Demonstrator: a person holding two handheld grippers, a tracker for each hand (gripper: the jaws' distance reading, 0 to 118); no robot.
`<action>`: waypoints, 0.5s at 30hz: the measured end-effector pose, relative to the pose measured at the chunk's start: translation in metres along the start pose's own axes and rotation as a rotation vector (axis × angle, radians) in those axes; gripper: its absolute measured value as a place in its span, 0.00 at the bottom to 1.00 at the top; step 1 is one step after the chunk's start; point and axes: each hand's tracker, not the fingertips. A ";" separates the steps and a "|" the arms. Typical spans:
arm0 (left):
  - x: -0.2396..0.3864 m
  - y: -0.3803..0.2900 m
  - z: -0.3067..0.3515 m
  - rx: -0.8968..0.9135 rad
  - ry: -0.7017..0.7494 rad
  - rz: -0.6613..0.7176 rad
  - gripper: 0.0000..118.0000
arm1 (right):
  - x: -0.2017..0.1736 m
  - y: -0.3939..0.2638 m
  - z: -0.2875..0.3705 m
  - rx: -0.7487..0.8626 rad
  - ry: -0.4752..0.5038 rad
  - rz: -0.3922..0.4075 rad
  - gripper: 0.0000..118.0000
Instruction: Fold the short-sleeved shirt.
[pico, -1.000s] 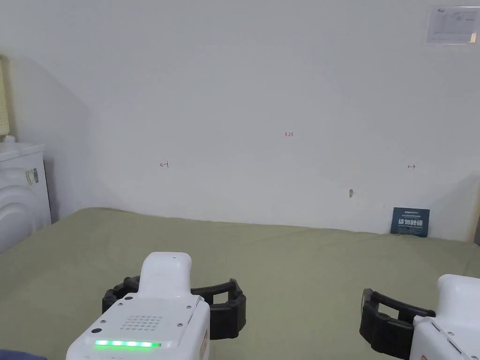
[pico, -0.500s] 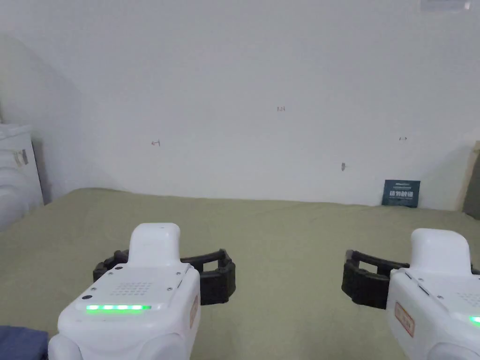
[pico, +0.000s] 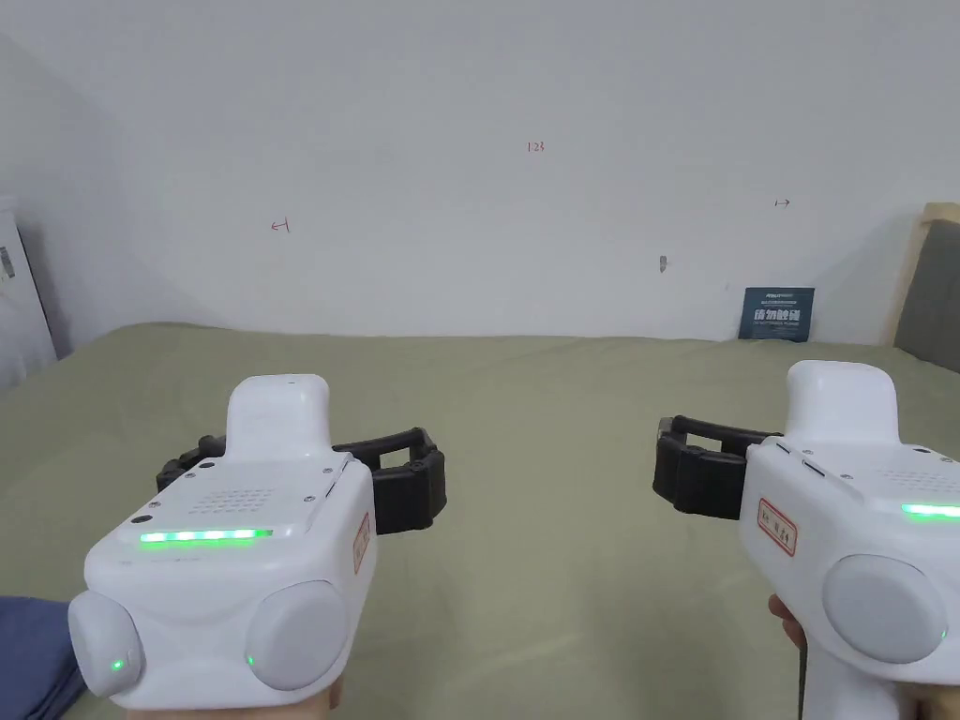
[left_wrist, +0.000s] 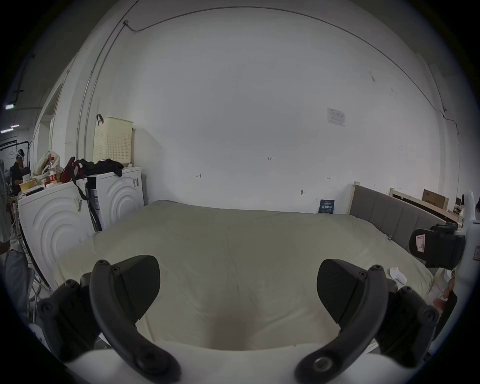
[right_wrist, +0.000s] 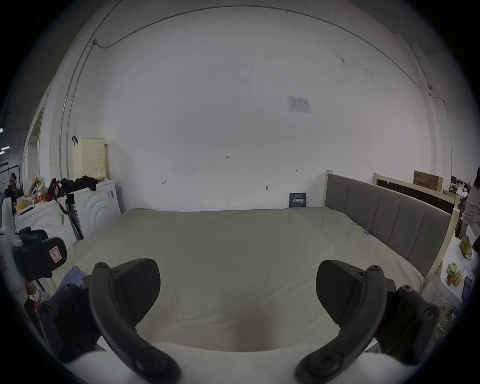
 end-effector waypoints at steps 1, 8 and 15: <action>0.000 0.000 0.000 0.000 -0.002 0.000 1.00 | 0.000 -0.001 -0.001 0.003 -0.009 0.002 1.00; 0.003 0.000 -0.003 -0.003 -0.008 -0.001 1.00 | 0.001 -0.008 0.004 0.038 0.050 -0.017 1.00; 0.006 -0.003 -0.005 -0.013 -0.012 -0.006 1.00 | -0.011 -0.017 0.003 0.096 -0.010 0.112 1.00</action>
